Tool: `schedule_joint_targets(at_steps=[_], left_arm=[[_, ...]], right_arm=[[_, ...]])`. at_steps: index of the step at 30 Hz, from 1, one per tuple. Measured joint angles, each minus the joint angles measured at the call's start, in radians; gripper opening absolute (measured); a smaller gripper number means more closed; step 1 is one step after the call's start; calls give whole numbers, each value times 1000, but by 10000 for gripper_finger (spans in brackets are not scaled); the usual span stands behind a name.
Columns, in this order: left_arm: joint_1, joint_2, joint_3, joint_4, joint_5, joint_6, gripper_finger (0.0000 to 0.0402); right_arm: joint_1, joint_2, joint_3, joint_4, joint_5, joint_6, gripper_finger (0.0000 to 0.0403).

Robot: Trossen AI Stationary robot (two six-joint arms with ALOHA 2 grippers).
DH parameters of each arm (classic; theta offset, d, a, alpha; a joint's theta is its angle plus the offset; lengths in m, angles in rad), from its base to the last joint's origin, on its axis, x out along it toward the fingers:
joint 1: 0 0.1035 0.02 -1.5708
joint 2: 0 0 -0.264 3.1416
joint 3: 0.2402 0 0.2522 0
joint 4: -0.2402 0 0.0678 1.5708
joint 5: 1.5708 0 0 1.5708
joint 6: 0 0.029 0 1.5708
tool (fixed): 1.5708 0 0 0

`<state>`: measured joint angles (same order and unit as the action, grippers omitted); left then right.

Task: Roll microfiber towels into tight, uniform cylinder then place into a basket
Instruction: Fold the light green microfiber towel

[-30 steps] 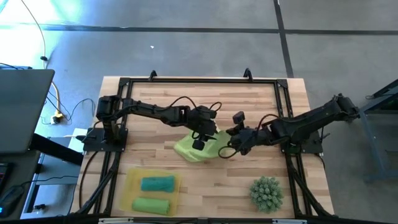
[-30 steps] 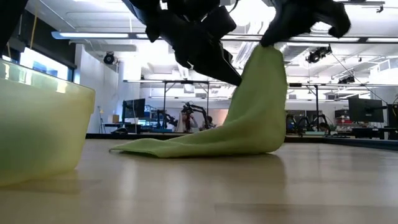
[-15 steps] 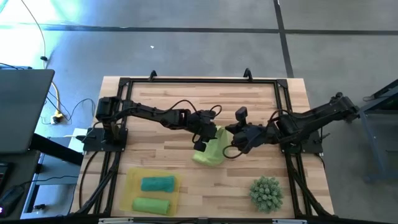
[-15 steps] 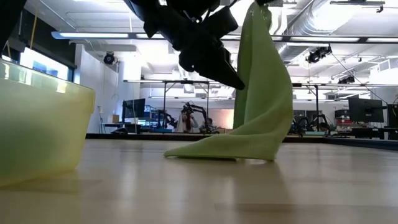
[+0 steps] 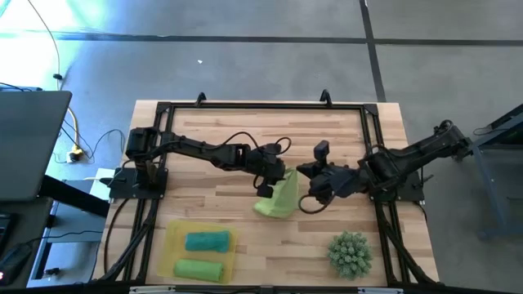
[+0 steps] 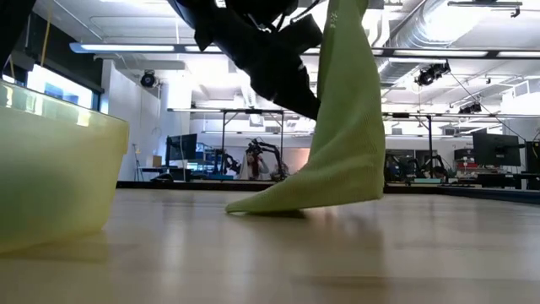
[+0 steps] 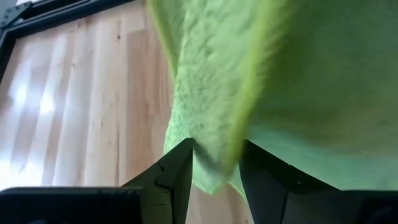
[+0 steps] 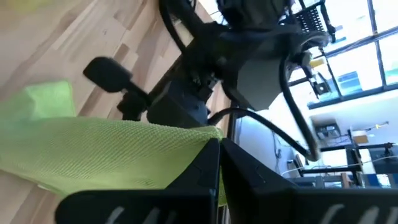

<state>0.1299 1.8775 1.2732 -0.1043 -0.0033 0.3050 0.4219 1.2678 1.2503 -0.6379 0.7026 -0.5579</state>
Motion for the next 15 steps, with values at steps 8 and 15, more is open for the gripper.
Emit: schedule_joint_targets(at_steps=[8, 15], left_arm=[[-11, 25, -2, 5, -115, -30, 85], [-41, -6, 1, -16, -227, -39, 10]], right_arm=[[35, 0, 7, -8, 65, 10, 0], [38, 0, 7, -127, 81, 198, 0]])
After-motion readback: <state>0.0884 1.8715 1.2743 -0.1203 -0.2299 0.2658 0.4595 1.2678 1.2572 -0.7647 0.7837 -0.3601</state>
